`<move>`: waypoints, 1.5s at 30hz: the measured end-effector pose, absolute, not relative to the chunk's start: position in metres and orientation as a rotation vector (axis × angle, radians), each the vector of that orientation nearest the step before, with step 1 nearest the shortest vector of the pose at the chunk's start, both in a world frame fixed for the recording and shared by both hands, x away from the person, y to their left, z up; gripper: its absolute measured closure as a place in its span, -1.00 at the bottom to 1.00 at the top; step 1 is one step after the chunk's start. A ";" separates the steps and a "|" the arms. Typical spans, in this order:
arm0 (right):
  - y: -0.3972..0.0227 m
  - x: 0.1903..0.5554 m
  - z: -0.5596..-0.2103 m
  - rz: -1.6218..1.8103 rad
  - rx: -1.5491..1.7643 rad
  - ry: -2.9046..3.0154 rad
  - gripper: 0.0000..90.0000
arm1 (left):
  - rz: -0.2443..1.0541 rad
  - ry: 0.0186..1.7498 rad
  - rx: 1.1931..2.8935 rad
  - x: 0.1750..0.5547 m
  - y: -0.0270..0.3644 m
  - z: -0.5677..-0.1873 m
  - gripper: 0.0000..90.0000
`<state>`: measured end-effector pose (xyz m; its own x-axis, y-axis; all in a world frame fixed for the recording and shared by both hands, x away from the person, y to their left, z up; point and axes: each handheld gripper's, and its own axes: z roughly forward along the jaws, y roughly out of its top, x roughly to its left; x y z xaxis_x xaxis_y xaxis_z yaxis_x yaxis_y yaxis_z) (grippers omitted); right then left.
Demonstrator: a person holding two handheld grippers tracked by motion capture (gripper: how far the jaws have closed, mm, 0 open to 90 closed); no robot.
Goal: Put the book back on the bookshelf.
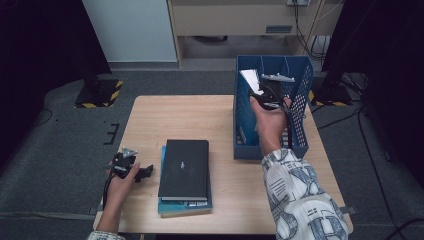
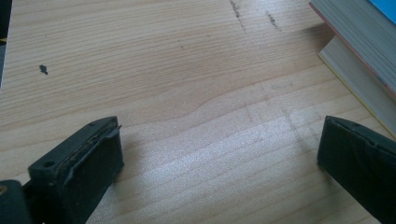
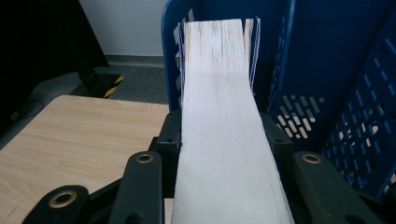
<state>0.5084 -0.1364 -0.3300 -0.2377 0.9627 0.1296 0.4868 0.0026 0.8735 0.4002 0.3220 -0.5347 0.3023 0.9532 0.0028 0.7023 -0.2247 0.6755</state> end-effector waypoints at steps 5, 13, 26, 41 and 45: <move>-0.134 0.518 -0.327 1.166 1.487 1.736 0.35 | 0.574 1.467 1.999 0.400 0.322 -0.535 -1.00; -0.128 0.533 -0.329 1.133 1.498 1.711 0.35 | 0.575 1.463 2.003 0.400 0.322 -0.535 -1.00; -0.126 0.545 -0.338 1.122 1.527 1.691 0.35 | 0.574 1.462 2.004 0.401 0.322 -0.535 -1.00; -0.126 0.546 -0.348 1.142 1.545 1.683 0.34 | 0.574 1.463 2.001 0.401 0.322 -0.535 -1.00; -0.124 0.544 -0.347 1.143 1.553 1.696 0.33 | 0.574 1.462 2.003 0.401 0.321 -0.535 -1.00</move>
